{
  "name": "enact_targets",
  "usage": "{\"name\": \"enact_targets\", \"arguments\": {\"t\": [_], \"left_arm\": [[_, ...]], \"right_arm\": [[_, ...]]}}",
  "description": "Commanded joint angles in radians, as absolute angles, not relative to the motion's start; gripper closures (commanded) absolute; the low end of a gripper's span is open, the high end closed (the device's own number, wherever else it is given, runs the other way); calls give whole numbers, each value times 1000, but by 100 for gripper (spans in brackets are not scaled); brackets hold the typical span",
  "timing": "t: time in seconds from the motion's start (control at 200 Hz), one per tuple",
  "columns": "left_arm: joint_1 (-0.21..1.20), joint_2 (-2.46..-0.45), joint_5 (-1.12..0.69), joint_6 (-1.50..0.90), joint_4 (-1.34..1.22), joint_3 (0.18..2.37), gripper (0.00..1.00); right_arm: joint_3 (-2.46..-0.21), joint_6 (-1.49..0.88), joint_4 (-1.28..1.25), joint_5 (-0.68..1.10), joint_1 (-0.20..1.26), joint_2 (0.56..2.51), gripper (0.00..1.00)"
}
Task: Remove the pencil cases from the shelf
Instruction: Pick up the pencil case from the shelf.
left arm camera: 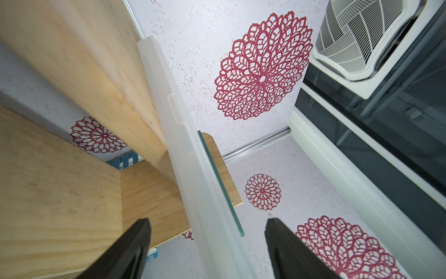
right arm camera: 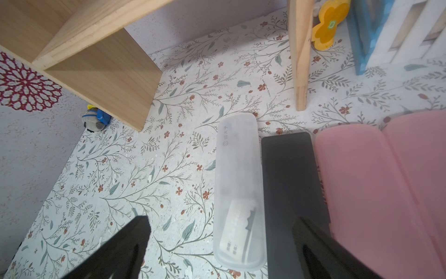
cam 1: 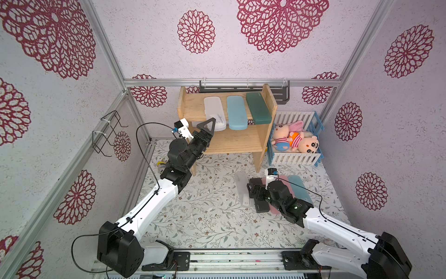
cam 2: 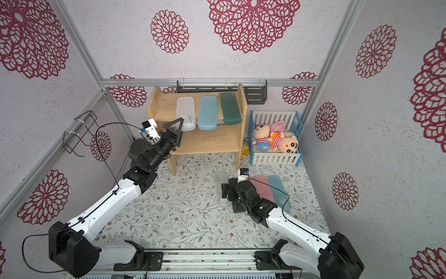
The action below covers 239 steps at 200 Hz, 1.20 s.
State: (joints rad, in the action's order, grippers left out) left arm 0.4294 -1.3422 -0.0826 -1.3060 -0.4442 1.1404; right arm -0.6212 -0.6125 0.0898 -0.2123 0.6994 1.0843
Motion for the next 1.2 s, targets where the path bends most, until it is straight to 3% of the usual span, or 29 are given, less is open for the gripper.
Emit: {"name": "enact_targets", "arguments": {"t": [0.0, 0.13, 0.28, 0.38, 0.585, 0.8, 1.061, 1.191], "left_arm": [[429, -1353, -101, -1289, -513, 1149, 37], [430, -1347, -102, -1275, -513, 1140, 49], [430, -1338, -103, -1258, -516, 1129, 73], [430, -1329, -102, -1251, -517, 1118, 84], [429, -1295, -88, -1230, -514, 1084, 100], [427, -1157, -33, -1095, -515, 956, 100], [444, -835, -138, -656, -605, 651, 100], [455, -613, -86, -512, -413, 544, 100]], "right_arm": [[-629, -597, 82, -228, 692, 1056, 1], [-632, -597, 84, -228, 692, 1052, 1], [-635, -598, 86, -225, 692, 1052, 1], [-635, -598, 89, -225, 691, 1052, 1], [-643, -599, 79, -210, 692, 1039, 1], [-640, -581, 18, -200, 732, 967, 1], [-713, -558, -103, -278, 914, 914, 1], [-733, -561, -229, -284, 1003, 908, 1]]}}
